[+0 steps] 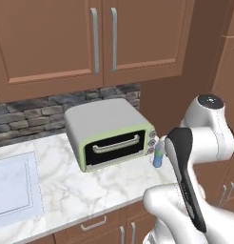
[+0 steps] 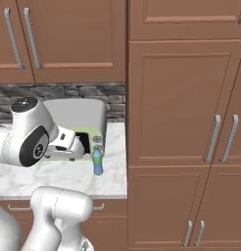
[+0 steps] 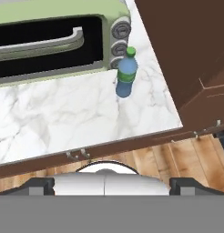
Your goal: Place the drinks on the dining counter in a tight cluster.
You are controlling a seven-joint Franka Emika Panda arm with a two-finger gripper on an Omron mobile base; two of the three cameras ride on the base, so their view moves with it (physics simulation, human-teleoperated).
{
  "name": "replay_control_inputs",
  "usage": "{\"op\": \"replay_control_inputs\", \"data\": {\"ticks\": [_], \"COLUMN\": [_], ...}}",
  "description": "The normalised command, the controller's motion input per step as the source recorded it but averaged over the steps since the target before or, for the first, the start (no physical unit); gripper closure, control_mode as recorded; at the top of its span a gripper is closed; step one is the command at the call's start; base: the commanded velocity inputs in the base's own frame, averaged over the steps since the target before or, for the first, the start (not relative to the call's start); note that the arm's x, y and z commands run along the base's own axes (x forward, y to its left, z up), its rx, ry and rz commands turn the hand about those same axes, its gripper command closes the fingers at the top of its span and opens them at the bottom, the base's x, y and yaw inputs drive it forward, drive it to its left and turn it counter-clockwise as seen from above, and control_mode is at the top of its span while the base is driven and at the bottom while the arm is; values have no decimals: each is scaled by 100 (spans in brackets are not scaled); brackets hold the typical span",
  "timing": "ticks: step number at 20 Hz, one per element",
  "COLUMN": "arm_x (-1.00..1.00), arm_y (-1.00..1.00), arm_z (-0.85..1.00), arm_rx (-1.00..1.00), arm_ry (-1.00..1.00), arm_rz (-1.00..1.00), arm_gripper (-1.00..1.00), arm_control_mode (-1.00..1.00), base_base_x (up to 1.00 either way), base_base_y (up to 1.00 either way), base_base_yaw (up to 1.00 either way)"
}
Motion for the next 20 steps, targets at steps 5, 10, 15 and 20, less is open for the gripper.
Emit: {"op": "replay_control_inputs", "data": {"ticks": [5,10,15,20], "arm_x": [67,49,43,42], "arm_y": [-13,-8,0,-4], "arm_z": [-17,10,-2,-19], "arm_rx": [0,0,0,3], "arm_ry": [15,12,5,3], "arm_rz": [0,0,0,0], "arm_gripper": [-100,-100,-100,-100], "arm_control_mode": [-100,-100,-100,-100], "base_base_x": [0,0,0,0], "base_base_y": [0,0,0,0], "base_base_yaw": [0,0,0,0]}}
